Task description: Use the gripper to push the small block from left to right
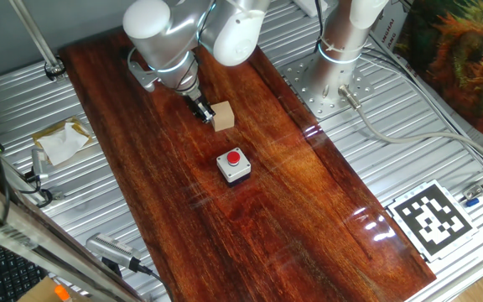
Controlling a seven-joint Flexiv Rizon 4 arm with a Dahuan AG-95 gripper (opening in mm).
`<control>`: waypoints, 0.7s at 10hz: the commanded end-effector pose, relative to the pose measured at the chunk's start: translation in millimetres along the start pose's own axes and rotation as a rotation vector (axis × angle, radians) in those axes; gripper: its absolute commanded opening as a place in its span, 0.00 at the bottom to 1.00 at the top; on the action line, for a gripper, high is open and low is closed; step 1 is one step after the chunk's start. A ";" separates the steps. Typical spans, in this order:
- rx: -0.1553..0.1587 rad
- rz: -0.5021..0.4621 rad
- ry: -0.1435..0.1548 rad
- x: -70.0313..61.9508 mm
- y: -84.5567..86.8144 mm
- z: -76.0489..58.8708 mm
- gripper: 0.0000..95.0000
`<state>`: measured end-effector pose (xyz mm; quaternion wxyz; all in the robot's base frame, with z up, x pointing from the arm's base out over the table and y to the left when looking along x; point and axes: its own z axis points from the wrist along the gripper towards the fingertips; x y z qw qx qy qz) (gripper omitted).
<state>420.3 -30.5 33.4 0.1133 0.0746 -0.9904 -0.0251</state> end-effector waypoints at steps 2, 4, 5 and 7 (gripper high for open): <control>0.000 0.000 0.000 -0.2 0.0 0.0 0.00; 0.000 0.000 0.000 -0.2 0.0 0.0 0.00; 0.003 -0.002 0.000 -0.2 0.0 0.0 0.00; 0.003 -0.006 -0.001 -0.3 0.1 0.0 0.00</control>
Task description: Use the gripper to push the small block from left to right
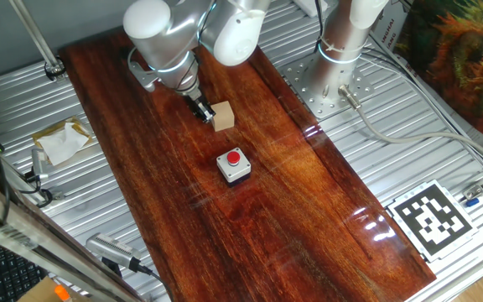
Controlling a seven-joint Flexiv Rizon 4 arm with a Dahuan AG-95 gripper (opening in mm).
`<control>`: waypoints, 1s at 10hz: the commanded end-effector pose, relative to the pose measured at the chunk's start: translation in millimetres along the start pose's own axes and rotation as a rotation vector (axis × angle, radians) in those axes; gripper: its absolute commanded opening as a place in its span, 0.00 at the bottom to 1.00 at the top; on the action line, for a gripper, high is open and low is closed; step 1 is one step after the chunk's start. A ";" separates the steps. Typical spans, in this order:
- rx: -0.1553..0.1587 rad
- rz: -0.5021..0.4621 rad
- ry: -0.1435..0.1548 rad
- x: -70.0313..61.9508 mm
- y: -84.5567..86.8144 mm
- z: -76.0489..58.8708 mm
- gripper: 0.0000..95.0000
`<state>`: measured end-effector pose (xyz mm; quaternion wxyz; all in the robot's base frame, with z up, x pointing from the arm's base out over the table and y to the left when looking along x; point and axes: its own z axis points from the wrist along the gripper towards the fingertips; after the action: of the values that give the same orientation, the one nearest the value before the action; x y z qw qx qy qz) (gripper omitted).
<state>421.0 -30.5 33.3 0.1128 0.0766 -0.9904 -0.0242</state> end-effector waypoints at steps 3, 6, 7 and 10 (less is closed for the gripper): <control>0.005 -0.005 0.004 0.4 0.2 0.0 0.00; 0.006 -0.007 0.004 0.4 0.2 -0.1 0.00; 0.006 -0.007 0.004 0.4 0.2 -0.1 0.00; 0.003 -0.010 0.005 0.3 0.6 -0.2 0.00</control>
<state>420.1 -30.3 33.6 0.1148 0.0818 -0.9898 -0.0229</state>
